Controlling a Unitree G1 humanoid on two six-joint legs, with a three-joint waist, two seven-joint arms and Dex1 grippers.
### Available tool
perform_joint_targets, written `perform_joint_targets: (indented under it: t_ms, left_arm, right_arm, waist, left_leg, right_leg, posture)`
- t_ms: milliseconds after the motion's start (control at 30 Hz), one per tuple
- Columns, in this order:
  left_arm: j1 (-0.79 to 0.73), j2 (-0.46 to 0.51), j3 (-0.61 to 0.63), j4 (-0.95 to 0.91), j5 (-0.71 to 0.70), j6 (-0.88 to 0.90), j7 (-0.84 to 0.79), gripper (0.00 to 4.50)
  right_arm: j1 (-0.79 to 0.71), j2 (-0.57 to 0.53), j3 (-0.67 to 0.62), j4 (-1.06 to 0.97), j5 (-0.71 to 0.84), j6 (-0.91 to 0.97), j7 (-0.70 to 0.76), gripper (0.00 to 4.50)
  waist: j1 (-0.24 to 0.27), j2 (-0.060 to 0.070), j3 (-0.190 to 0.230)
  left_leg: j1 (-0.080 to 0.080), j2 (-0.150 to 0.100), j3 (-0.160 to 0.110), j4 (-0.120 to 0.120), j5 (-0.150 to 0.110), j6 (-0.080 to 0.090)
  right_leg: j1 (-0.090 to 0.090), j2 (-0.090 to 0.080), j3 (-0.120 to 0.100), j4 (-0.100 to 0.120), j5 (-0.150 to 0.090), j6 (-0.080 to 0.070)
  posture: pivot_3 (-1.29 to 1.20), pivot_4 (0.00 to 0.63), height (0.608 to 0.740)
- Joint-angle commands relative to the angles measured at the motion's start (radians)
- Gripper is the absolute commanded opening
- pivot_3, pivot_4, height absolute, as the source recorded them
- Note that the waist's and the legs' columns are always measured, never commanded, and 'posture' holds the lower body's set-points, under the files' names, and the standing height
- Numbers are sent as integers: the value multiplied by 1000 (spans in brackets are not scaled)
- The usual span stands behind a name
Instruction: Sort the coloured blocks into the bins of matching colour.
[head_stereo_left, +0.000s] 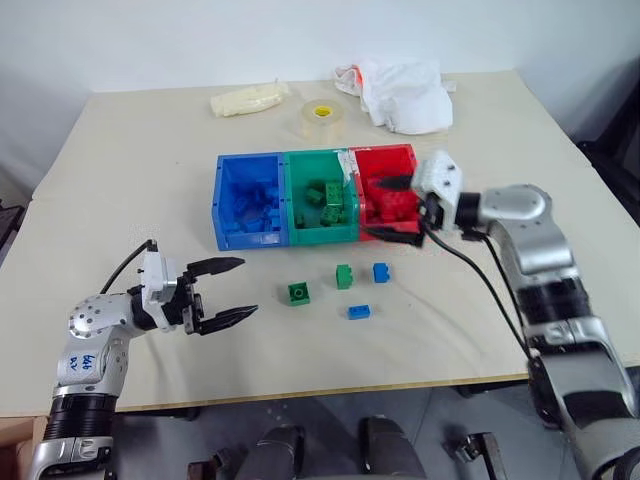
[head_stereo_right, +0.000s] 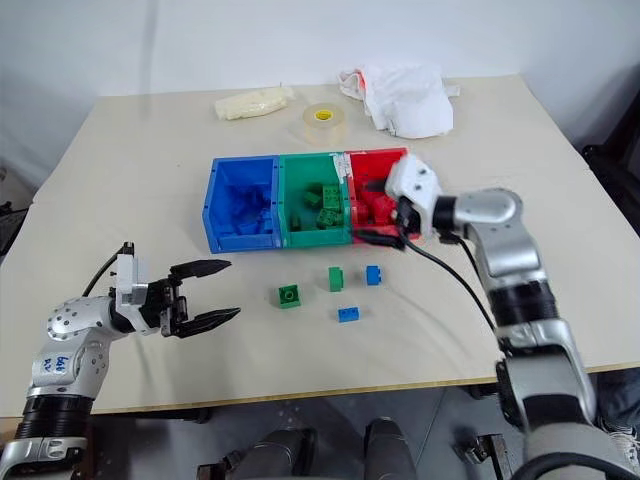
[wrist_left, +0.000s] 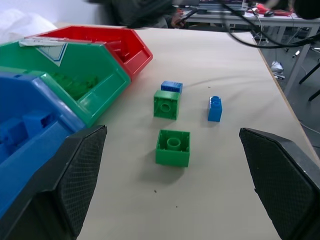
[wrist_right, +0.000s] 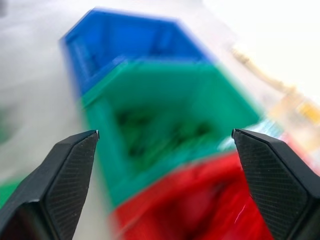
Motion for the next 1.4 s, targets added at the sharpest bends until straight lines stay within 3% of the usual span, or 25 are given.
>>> perform_joint_targets:
  t_ms: [33,267,367,767,933,1200,1300,1400]
  left_arm:
    - [-20,8,14,17,1,-19,-11,4500]
    - [-37,3,17,49,5,-33,-16,4500]
    - [-40,0,13,59,6,-37,-20,4500]
    - [-13,-6,14,11,-3,-25,-6,4500]
    - [40,-13,19,-42,-10,-16,13,4500]
    - [113,-10,42,-126,-23,3,44,4500]
    - [130,-11,49,-147,-25,7,55,4500]
    - [148,-11,55,-166,-29,10,65,4500]
  right_arm:
    - [126,-130,-88,-195,81,94,63,4453]
    - [408,-346,-193,-296,77,166,72,4453]
    - [439,-361,-188,-334,85,196,47,4453]
    - [278,-212,29,-336,38,244,12,4453]
    - [153,-108,133,-161,-45,154,15,4453]
    - [27,-4,191,117,-112,18,54,4453]
    - [16,5,196,170,-135,-8,62,3875]
    - [22,7,179,174,-128,-17,68,2825]
  waist:
    - [7,0,0]
    - [10,0,0]
    - [4,0,0]
    - [9,0,0]
    - [4,0,0]
    - [6,0,0]
    - [6,0,0]
    - [6,0,0]
  left_leg:
    - [0,0,0,0,0,0]
    - [1,1,2,1,0,0]
    - [1,1,3,1,0,0]
    - [1,5,5,1,-1,-1]
    - [1,5,6,1,-1,-1]
    - [1,7,4,1,-2,-2]
    - [1,7,4,1,-2,-2]
    - [1,7,4,1,-2,-2]
  right_leg:
    - [0,0,0,-1,0,0]
    - [1,0,1,-3,0,0]
    - [1,0,1,-3,0,0]
    - [1,0,2,-7,1,-1]
    - [1,0,2,-8,1,-2]
    - [1,1,1,-8,1,-3]
    - [1,2,1,-8,2,-3]
    - [1,2,1,-8,2,-3]
  posture:
    - [0,150,740]
    - [0,150,740]
    - [0,150,740]
    - [0,150,740]
    - [0,150,740]
    - [0,150,740]
    - [0,150,740]
    - [0,150,740]
